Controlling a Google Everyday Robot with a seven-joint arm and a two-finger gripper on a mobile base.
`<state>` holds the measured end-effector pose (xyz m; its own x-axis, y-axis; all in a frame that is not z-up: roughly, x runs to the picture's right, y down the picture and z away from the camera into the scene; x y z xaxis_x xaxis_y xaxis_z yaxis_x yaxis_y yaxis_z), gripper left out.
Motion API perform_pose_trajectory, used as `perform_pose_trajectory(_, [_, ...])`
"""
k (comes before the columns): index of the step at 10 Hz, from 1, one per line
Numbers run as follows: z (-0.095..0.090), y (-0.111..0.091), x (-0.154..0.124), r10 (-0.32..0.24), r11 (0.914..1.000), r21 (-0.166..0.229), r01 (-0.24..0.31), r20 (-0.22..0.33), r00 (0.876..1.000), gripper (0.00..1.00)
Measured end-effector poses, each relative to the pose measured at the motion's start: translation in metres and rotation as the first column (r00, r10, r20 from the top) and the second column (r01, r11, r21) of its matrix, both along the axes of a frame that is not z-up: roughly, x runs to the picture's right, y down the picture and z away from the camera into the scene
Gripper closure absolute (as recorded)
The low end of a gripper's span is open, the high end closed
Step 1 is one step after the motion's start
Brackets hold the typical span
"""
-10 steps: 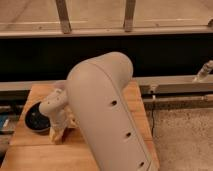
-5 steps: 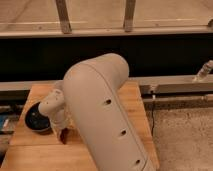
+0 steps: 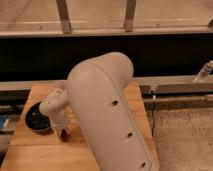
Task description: Place the pepper in the ceramic bowl
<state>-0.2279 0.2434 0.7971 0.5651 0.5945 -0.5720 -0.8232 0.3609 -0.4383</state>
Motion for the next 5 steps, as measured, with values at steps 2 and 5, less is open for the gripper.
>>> perform_pose_trajectory(2, [-0.017, -0.013, 0.004, 0.067, 0.9974, 0.022, -0.069, 0.073, 0.995, 1.00])
perform_pose_trajectory(5, [-0.039, -0.033, 0.010, 0.166, 0.9824, 0.046, -0.181, 0.226, 0.960, 1.00])
